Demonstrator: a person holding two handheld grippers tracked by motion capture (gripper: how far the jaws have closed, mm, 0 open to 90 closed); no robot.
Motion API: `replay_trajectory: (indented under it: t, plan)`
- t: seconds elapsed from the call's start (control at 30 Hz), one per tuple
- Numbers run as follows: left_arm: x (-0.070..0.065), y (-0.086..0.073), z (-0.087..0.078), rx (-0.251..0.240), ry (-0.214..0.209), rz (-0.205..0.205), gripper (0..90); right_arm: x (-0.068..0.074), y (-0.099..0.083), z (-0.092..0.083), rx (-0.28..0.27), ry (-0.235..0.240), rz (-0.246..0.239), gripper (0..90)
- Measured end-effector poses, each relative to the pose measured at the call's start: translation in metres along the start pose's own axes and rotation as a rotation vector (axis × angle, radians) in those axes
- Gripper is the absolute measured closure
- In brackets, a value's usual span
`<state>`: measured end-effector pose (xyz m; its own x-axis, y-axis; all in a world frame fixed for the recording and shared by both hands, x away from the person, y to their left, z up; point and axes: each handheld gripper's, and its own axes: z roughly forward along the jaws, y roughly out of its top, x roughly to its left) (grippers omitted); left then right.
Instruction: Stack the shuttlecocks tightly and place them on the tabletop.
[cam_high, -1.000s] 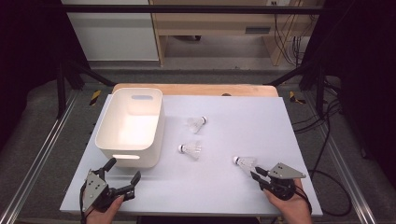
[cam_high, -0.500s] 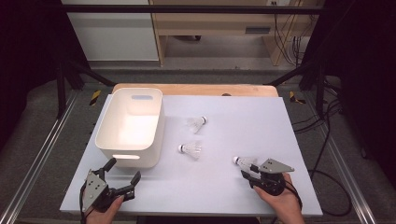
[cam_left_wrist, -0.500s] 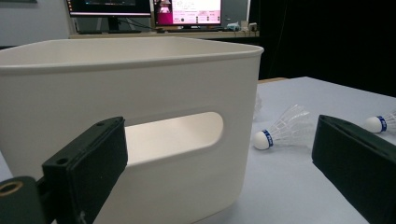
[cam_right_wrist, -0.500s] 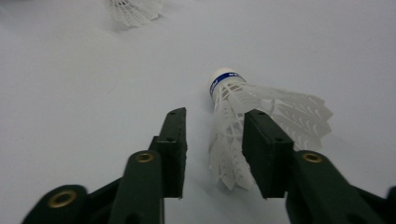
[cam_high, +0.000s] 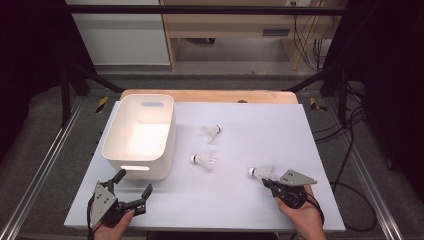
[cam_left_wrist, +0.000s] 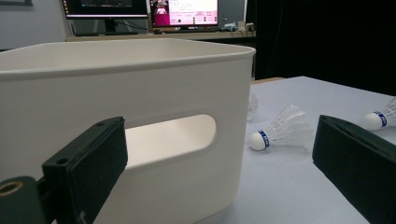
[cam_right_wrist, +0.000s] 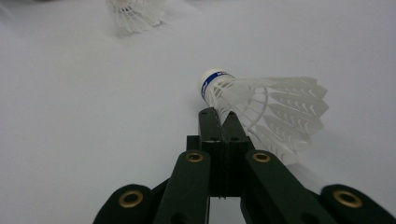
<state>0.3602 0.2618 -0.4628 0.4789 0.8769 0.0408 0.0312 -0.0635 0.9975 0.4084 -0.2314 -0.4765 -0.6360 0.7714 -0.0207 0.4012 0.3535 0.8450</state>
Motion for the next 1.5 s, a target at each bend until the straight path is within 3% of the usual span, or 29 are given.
replay_trajectory:
  t: [0.2, 0.6, 1.07, 1.5]
  plan:
    - [0.000, 0.000, -0.001, -0.012, -0.011, 0.005, 2.3, 0.003, 0.004, -0.002, -0.042, -0.007, -0.010, 90.0]
    - [-0.002, 0.001, -0.001, -0.013, -0.017, 0.012, 1.9, 0.015, 0.017, -0.001, -0.091, 0.044, -0.035, 90.0]
    - [-0.001, 0.001, -0.002, -0.020, -0.017, 0.008, 1.8, 0.032, 0.054, 0.034, -0.041, 0.094, -0.082, 90.0]
    - [-0.002, 0.002, -0.002, -0.031, -0.018, 0.013, 1.4, 0.044, 0.066, 0.057, -0.031, 0.131, -0.067, 90.0]
